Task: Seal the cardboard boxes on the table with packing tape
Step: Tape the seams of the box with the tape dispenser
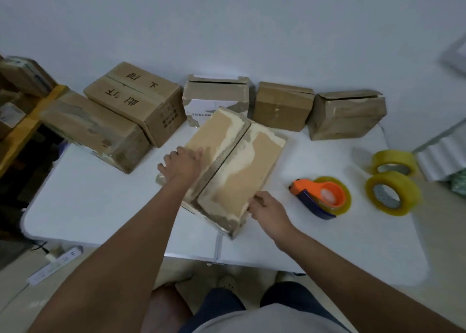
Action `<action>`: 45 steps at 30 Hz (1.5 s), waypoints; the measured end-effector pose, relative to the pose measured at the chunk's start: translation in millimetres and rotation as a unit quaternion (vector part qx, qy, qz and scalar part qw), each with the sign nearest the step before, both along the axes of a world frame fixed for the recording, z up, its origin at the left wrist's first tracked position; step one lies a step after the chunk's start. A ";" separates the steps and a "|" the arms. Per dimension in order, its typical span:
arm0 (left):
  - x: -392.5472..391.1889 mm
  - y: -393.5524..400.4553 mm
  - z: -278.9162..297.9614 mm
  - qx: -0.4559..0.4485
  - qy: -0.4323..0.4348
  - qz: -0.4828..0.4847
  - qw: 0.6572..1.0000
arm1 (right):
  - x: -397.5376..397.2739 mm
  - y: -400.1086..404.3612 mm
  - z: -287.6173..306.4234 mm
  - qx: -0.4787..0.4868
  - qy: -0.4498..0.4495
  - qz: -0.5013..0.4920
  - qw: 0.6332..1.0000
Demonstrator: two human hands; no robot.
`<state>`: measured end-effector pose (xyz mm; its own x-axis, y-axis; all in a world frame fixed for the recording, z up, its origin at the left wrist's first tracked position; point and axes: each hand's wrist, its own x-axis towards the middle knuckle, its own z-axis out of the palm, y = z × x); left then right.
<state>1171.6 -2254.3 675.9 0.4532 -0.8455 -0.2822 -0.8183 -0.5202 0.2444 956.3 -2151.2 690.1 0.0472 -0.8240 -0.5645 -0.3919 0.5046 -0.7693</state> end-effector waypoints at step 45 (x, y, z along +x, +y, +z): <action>-26.9 137.3 12.0 -0.218 0.427 0.227 0.848 | -48.7 -115.5 -19.2 -0.152 0.245 0.075 0.955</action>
